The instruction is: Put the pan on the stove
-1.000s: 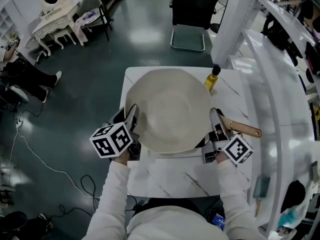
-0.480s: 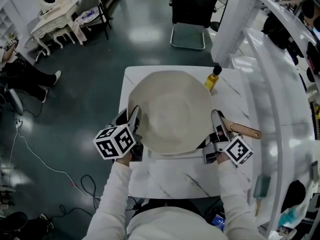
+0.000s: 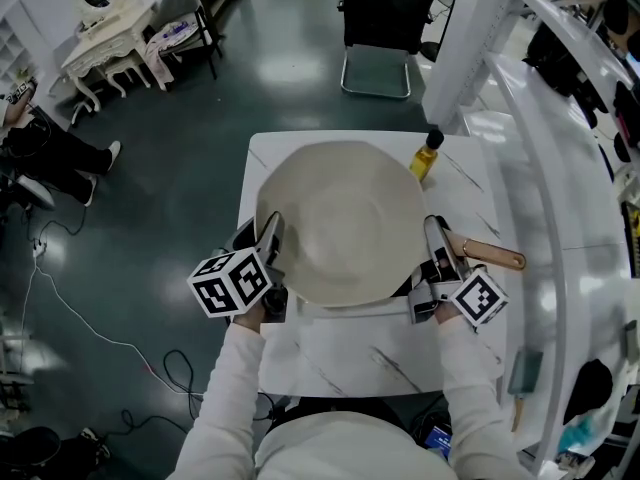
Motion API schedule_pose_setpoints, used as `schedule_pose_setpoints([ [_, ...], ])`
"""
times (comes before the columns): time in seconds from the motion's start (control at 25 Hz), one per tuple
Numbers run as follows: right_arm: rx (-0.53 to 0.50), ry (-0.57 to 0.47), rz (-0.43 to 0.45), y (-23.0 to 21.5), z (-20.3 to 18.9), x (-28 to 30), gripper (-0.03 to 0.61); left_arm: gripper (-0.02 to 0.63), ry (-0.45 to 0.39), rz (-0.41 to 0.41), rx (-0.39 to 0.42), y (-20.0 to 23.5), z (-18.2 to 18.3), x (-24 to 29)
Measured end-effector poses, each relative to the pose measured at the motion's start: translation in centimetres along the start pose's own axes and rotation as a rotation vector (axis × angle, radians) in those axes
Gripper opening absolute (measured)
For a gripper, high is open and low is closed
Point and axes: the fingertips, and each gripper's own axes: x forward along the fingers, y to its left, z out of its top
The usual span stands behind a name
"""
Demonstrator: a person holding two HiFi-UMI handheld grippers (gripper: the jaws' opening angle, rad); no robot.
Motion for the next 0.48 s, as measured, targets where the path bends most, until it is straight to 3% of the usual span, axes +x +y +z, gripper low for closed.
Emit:
schedule_pose_setpoints([
  [0.32,0.060,-0.032,0.039,0.1,0.3,-0.5,0.189,0.155,-0.016,-0.015,0.009,0.1,0.1,0.0],
  [0.48,0.091,-0.061,0.041,0.0,0.9,-1.5,0.189,0.189,-0.030,-0.016,-0.025,0.4,0.1,-0.4],
])
